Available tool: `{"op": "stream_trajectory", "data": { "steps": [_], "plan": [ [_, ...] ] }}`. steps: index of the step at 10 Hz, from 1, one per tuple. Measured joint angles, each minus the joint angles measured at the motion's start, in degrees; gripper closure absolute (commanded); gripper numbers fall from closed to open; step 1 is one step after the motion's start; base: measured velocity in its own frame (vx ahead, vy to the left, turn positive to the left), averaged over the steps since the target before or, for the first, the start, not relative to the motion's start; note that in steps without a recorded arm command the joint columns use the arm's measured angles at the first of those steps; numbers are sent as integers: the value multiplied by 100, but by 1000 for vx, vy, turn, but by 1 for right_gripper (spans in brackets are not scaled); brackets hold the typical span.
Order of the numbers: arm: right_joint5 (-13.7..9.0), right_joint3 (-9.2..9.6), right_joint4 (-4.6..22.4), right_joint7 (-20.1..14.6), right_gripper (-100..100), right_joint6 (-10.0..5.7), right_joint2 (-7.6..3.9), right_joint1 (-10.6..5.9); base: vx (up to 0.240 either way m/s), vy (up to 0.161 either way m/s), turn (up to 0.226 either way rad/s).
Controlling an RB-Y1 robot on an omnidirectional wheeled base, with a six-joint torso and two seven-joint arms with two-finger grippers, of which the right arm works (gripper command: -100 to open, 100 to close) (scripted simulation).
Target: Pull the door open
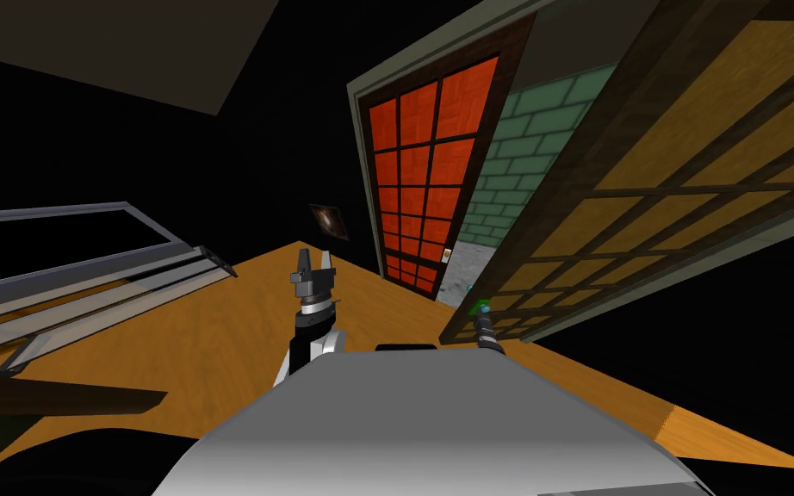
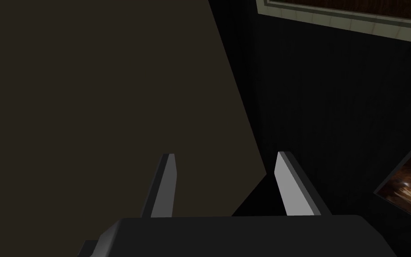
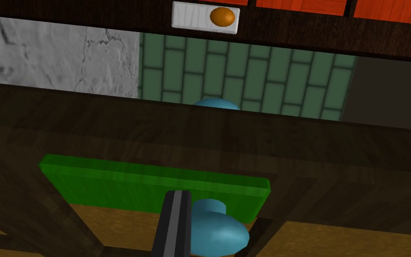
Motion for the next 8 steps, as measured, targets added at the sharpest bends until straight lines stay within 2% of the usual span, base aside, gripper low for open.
{"op": "stream_trajectory", "data": {
  "steps": [3,5,6,8],
  "plan": [
    [-115,105,18,-416,-100,-7,-17,-65,-86,-52,49],
    [-191,212,21,-734,-100,77,14,-55,-86,-32,69],
    [-243,259,84,-891,-100,80,9,-113,-58,-24,26],
    [-301,328,-36,-1162,-100,125,4,-64,-63,-27,54]
  ]
}}
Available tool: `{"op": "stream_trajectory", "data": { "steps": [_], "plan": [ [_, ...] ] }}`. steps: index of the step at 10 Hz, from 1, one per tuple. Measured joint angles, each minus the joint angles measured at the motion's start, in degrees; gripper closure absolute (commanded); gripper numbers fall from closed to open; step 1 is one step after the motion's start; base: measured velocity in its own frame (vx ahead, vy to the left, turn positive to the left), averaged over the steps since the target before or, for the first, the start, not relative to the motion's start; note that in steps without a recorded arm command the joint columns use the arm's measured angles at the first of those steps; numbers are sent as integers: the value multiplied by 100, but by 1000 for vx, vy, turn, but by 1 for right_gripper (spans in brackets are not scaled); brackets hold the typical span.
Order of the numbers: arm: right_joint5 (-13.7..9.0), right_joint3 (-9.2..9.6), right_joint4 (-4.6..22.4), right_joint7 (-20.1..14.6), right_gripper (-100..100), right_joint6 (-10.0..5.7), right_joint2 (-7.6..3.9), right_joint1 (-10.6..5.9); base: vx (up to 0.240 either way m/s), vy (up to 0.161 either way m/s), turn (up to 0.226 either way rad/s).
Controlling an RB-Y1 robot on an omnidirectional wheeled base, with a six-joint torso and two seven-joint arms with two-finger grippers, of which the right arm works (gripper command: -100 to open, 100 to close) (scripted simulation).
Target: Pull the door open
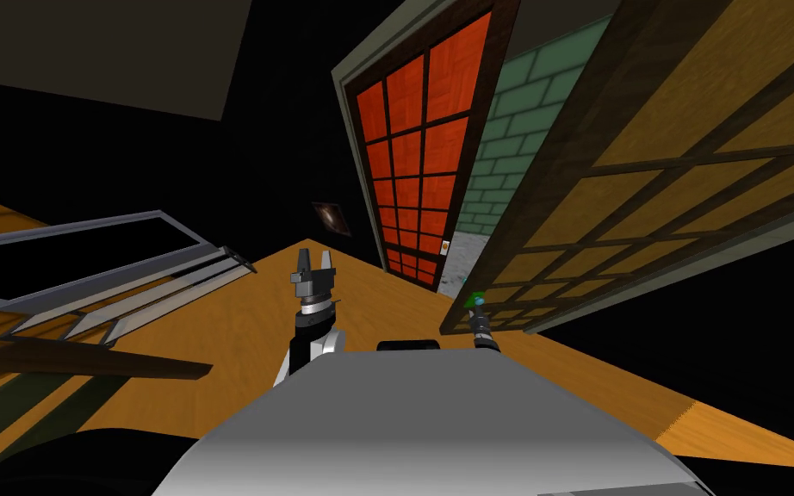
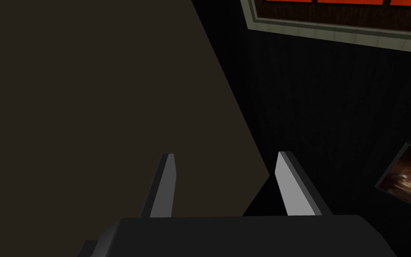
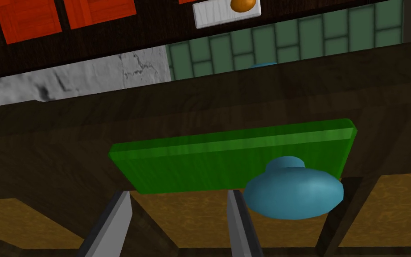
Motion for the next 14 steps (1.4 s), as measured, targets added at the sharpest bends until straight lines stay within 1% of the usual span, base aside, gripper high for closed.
{"op": "stream_trajectory", "data": {
  "steps": [1,2,3,4,5,6,7,8,10,11,12,13,14],
  "plan": [
    [-56,47,94,-183,-100,-47,-30,-64,-65,-23,31],
    [-85,65,172,-309,-100,-92,-30,-123,-71,-26,40],
    [-131,102,181,-459,-100,-96,-28,-152,-98,-55,88],
    [-192,157,50,-615,-100,-34,-21,-116,-67,-42,47],
    [-219,193,206,-758,-100,-92,-38,-217,-17,-11,-8],
    [-227,202,67,-813,-100,-45,-24,-149,-31,-22,36],
    [-269,239,53,-931,-100,-30,-30,-151,-73,-31,74],
    [-340,289,24,-1081,-100,2,-37,-181,-64,-28,56],
    [-419,371,206,-1379,-100,-107,-58,-298,-58,-34,55],
    [-446,399,174,-1496,-100,-80,-68,-316,-60,-45,59],
    [-499,442,78,-1636,-100,-31,-69,-294,-84,-58,92],
    [-571,509,46,-1799,-100,-17,-75,-305,-63,-42,45],
    [-606,543,107,-1933,-100,-26,-83,-377,-58,-36,67]
  ]
}}
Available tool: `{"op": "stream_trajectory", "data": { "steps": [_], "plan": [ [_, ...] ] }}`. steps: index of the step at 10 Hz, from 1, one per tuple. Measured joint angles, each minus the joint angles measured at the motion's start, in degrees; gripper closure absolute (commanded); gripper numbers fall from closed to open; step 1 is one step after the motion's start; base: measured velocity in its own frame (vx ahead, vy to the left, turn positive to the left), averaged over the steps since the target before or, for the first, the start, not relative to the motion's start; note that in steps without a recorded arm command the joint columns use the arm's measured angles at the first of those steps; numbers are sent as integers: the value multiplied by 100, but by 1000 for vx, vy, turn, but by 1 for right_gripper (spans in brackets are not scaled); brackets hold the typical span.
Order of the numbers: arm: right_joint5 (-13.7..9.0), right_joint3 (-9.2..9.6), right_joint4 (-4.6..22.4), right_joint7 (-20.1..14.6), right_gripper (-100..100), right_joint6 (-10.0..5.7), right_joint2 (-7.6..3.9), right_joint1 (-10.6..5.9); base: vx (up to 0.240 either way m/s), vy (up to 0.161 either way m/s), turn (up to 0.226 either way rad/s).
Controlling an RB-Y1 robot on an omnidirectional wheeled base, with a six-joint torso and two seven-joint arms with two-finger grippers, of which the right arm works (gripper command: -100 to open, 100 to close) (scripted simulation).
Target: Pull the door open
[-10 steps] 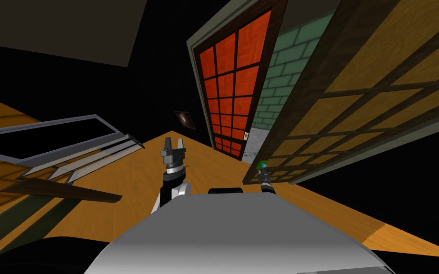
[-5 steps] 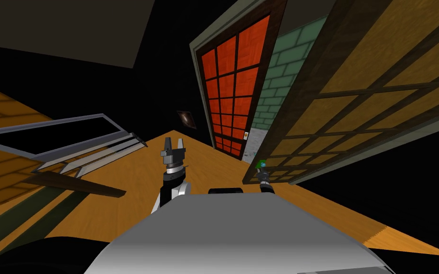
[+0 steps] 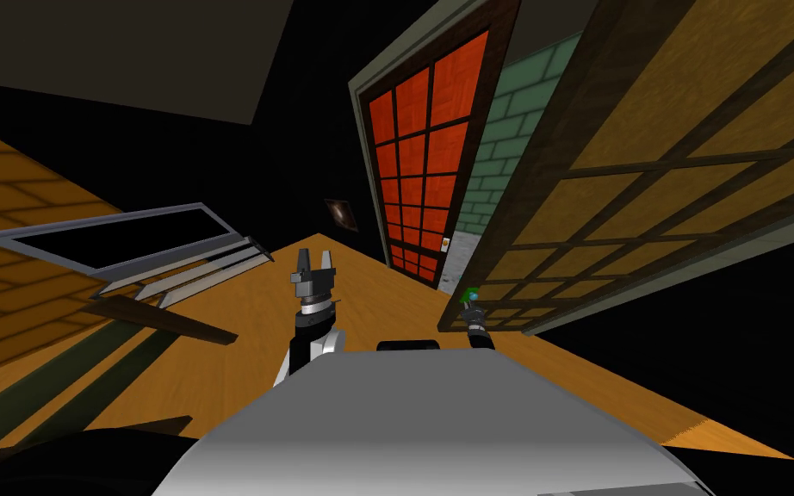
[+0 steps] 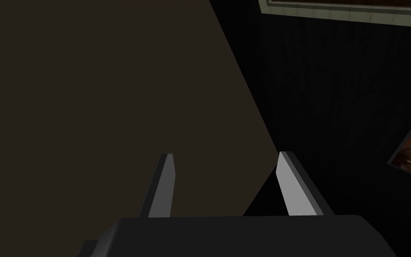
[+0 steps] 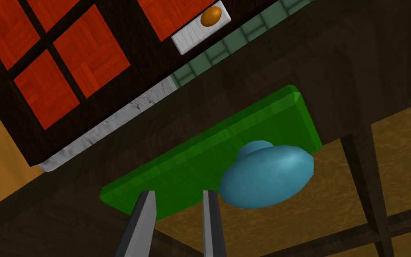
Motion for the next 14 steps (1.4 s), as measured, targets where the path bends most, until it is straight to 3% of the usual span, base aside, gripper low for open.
{"op": "stream_trajectory", "data": {
  "steps": [2,3,6,7,8,10,11,14],
  "plan": [
    [-128,119,85,-350,-100,-61,-28,-80,-75,-53,70],
    [-167,144,-165,-444,-100,57,-2,18,-51,-29,50],
    [-306,279,86,-918,-100,-42,-63,-173,-64,-29,64],
    [-384,336,11,-1075,-100,-20,-48,-153,-67,-40,50],
    [-412,386,197,-1230,-100,-97,-57,-270,-29,-21,2],
    [-478,423,-203,-1332,-100,84,-37,-81,-42,-26,40],
    [-500,460,51,-1458,-100,-13,-50,-232,-63,-21,71],
    [-636,577,158,-1866,-100,-55,-76,-363,-58,-29,44]
  ]
}}
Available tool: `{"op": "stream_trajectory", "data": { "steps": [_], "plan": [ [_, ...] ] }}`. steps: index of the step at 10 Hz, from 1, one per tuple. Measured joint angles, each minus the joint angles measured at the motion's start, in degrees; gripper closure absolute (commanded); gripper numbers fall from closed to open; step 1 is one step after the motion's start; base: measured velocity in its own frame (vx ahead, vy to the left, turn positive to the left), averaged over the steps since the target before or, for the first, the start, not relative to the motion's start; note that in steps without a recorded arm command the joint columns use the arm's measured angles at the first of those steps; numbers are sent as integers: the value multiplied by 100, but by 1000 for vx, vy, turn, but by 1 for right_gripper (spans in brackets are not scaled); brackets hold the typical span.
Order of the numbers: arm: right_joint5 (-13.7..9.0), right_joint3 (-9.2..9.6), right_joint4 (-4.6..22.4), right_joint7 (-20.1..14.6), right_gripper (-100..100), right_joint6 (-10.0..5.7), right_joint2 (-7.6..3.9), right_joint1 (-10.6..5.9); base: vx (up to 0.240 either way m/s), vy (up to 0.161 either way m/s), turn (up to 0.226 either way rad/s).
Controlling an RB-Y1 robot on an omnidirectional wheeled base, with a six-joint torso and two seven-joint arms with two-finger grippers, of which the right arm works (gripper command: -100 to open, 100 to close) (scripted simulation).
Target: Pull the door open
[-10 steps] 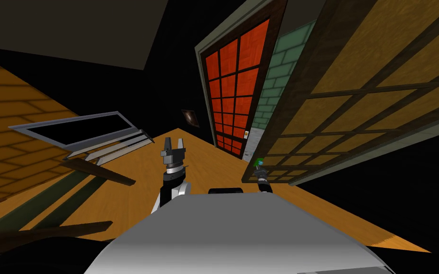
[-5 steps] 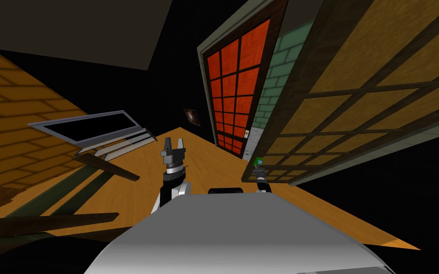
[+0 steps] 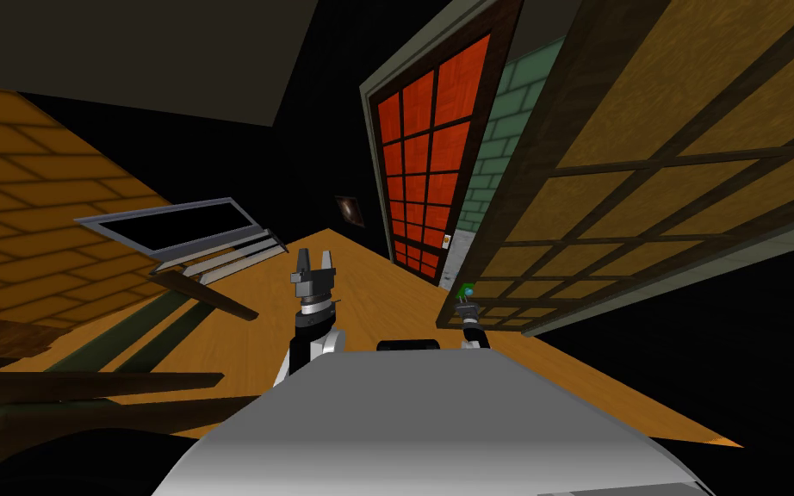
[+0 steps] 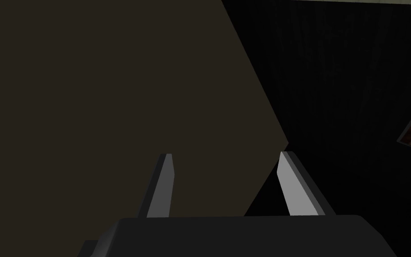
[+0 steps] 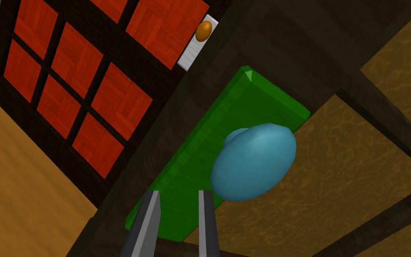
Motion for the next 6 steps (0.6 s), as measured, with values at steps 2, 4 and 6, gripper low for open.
{"op": "stream_trajectory", "data": {
  "steps": [2,4,6],
  "plan": [
    [-82,72,-82,-223,-100,72,-22,-9,-69,-38,80],
    [-176,177,-44,-550,-100,4,-24,-34,-44,-22,12],
    [-188,190,-64,-608,-100,9,-13,-20,-28,-1,18]
  ]
}}
